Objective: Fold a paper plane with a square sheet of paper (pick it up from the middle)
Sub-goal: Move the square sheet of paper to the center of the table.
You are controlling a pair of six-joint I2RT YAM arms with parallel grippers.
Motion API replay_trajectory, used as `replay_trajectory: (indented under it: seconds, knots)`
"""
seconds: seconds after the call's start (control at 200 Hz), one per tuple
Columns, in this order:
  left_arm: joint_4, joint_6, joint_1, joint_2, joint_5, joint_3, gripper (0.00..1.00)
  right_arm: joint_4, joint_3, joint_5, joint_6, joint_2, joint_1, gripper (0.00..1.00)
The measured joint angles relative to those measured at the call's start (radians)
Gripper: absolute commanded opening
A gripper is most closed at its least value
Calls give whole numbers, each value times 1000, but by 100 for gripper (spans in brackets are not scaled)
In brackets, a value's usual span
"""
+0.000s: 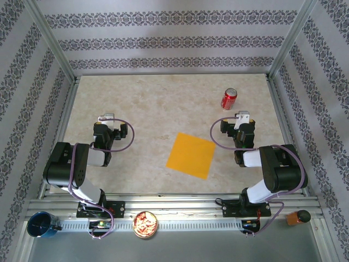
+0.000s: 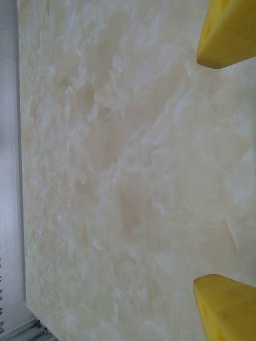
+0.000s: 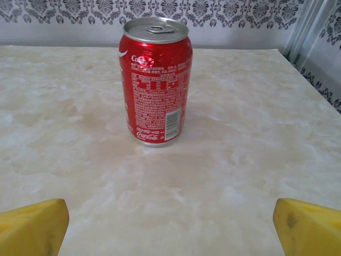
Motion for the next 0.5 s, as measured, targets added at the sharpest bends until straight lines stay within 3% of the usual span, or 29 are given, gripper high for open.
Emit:
replay_trajectory:
  seconds: [0.09,0.295,0.5]
  knots:
    - [-92,-2,0,-72,-12,14,99,-44,3,-5,0,-26,-1,98]
    - [-303,-58,0,-289,-89,119,99,-356,126,7,34,-245,-1,98]
    - [-565,-163,5,-455,-73,245,99,-802,344,25,187,-436,-2,98]
